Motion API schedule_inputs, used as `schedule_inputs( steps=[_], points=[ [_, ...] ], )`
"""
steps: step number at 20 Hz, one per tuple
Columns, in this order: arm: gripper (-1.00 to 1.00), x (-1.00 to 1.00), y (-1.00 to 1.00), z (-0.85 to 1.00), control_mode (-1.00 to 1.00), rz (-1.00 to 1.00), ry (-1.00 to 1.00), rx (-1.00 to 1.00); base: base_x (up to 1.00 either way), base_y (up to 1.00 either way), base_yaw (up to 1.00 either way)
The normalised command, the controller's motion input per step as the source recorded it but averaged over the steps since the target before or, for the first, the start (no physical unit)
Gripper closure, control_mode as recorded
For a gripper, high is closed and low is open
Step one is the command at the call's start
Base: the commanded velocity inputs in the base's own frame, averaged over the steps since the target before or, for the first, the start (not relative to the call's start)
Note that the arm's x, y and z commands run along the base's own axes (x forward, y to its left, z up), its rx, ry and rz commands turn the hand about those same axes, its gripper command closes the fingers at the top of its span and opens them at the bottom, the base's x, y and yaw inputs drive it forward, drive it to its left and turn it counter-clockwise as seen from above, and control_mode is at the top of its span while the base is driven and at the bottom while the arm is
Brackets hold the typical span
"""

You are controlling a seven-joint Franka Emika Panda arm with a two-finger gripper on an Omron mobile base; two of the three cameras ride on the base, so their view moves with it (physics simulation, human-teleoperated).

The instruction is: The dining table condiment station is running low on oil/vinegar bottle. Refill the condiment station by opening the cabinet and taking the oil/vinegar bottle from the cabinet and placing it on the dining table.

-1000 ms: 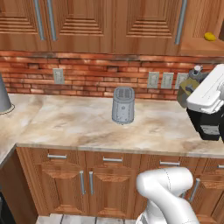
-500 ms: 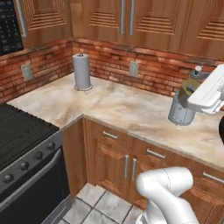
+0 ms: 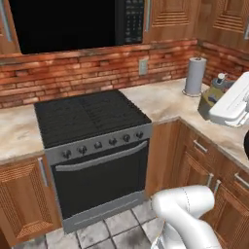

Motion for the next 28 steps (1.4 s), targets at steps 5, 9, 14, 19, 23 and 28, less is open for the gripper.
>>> schedule_inputs(
  steps=[5, 9, 14, 19, 23, 28],
  points=[
    [1.0, 0.0, 0.0, 0.0, 1.0, 0.0, 0.0, 0.0, -0.06, 0.36, 0.91],
    [1.0, 0.0, 0.0, 0.0, 1.0, 0.0, 0.0, 0.0, 0.0, 0.31, 0.87],
    [1.0, 0.0, 0.0, 0.0, 1.0, 0.0, 0.0, 0.0, 0.0, 0.3, 0.83],
    [1.0, 0.0, 0.0, 0.0, 1.0, 0.0, 0.0, 0.0, 0.04, 0.32, 0.79],
    [1.0, 0.0, 0.0, 0.0, 1.0, 0.0, 0.0, 0.0, 0.28, 0.36, 0.7],
    [1.0, 0.0, 0.0, 0.0, 1.0, 0.0, 0.0, 0.0, 0.51, 0.44, 0.62]
  ],
)
